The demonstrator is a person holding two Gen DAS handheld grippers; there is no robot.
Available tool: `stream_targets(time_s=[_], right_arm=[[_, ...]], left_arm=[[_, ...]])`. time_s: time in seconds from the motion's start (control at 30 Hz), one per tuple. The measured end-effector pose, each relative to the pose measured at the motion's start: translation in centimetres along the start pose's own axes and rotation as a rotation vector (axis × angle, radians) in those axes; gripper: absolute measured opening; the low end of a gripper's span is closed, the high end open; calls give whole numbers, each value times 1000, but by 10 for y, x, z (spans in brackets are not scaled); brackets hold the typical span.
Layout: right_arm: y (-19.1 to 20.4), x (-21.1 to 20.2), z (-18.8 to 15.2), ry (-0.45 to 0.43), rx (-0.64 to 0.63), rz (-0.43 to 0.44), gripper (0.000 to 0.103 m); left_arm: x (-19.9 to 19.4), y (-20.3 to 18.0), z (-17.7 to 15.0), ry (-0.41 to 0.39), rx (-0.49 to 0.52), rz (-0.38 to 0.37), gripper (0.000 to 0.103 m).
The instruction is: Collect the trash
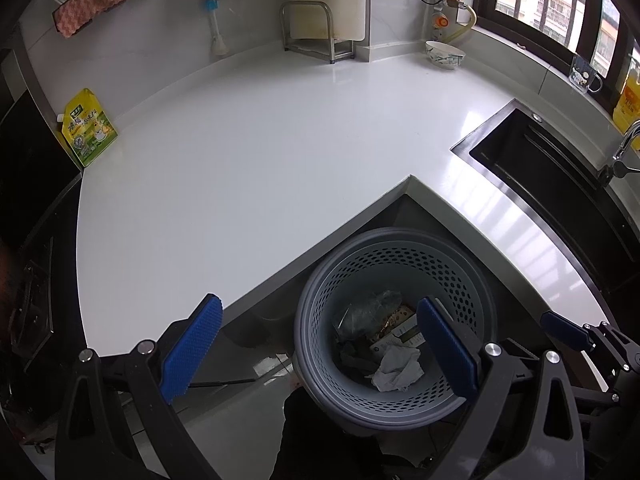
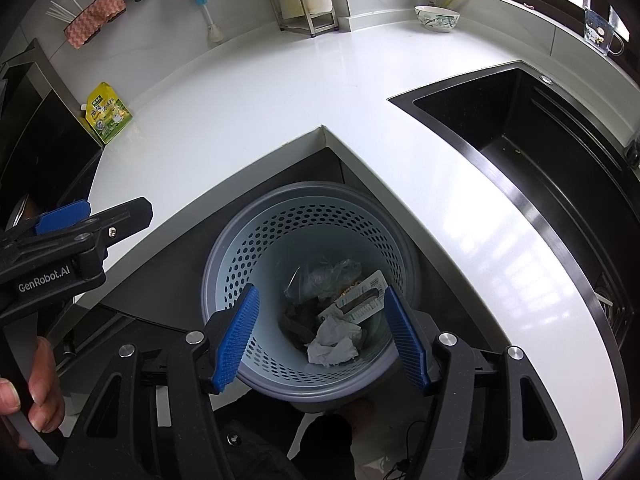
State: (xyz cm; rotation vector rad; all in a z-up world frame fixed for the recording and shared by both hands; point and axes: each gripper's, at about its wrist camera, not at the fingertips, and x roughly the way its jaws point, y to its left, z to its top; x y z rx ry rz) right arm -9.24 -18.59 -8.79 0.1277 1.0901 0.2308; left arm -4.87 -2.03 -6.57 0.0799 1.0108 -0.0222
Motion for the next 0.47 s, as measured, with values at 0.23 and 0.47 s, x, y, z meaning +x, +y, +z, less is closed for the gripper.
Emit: stream_targets(time_s=[0.23,0.47], right_arm=[[4,0,0,-3,-3,-2,62],[5,-2,0,-7,0,-3,62]], left_arm=[[-2,1,-1,-6,1,12,96],[-1,2,-1,1,1,16,96]])
